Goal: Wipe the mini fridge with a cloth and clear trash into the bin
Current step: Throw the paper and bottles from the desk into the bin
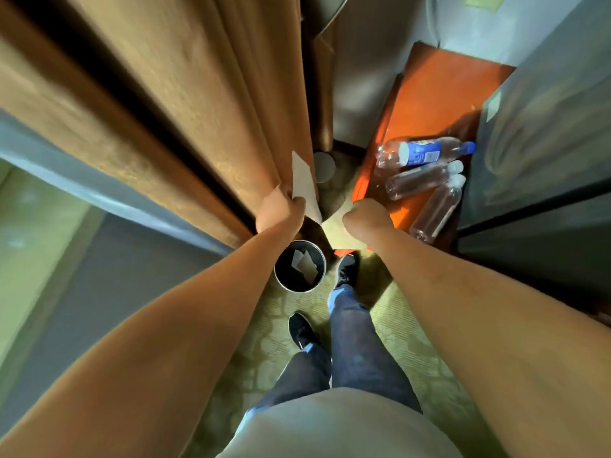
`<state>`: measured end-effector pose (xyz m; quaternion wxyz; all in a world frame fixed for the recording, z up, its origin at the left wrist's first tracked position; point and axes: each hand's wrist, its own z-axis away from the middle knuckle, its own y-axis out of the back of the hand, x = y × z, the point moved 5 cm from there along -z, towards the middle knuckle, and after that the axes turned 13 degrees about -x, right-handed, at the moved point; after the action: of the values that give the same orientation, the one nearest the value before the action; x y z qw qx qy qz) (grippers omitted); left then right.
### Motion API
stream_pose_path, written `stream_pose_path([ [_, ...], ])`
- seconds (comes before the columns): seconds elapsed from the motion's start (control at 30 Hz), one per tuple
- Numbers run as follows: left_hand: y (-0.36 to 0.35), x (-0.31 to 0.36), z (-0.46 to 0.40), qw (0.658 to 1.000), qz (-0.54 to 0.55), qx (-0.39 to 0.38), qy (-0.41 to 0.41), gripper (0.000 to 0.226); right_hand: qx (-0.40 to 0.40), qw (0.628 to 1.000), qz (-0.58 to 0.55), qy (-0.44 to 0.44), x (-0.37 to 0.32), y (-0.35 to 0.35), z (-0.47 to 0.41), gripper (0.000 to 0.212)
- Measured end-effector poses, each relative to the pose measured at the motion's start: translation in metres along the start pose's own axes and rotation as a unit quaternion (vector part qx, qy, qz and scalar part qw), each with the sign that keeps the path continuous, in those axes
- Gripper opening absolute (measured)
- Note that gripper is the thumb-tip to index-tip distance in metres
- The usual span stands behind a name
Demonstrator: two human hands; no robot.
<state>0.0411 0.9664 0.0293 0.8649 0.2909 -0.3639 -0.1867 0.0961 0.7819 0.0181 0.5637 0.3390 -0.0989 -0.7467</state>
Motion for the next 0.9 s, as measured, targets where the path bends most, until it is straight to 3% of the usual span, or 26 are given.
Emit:
stream_pose_path([
  [0.07,-0.014,-0.018,0.003,1.0,-0.022,-0.016,0.012,0.029,-0.018,0.999,-0.027,-0.022,0.008,-0.02,-0.003,0.013],
  [0.3,-0.068,-0.083,-0.008,0.996,-0.033,-0.053,0.063,0.03,-0.076,0.986,-0.128,-0.073,0.038,-0.094,-0.038,0.032],
  [0.47,-0.106,-0.14,-0.016,0.991,-0.042,-0.069,0.108,0.018,-0.115,0.978,-0.147,-0.091,0.068,-0.149,-0.064,0.012],
  [0.6,-0.139,-0.187,-0.023,0.983,-0.042,-0.08,0.158,0.013,-0.17,0.959,-0.194,-0.115,0.087,-0.192,-0.083,0.028],
  [0.73,-0.176,-0.223,-0.039,0.978,-0.044,-0.101,0.177,0.011,-0.207,0.939,-0.225,-0.155,0.106,-0.237,-0.109,0.025],
  [0.83,-0.196,-0.239,-0.051,0.977,-0.038,-0.104,0.184,0.011,-0.208,0.933,-0.24,-0.171,0.114,-0.259,-0.128,0.01],
  [0.9,-0.207,-0.245,-0.059,0.978,-0.032,-0.107,0.174,0.012,-0.203,0.933,-0.246,-0.168,0.112,-0.267,-0.138,0.028],
])
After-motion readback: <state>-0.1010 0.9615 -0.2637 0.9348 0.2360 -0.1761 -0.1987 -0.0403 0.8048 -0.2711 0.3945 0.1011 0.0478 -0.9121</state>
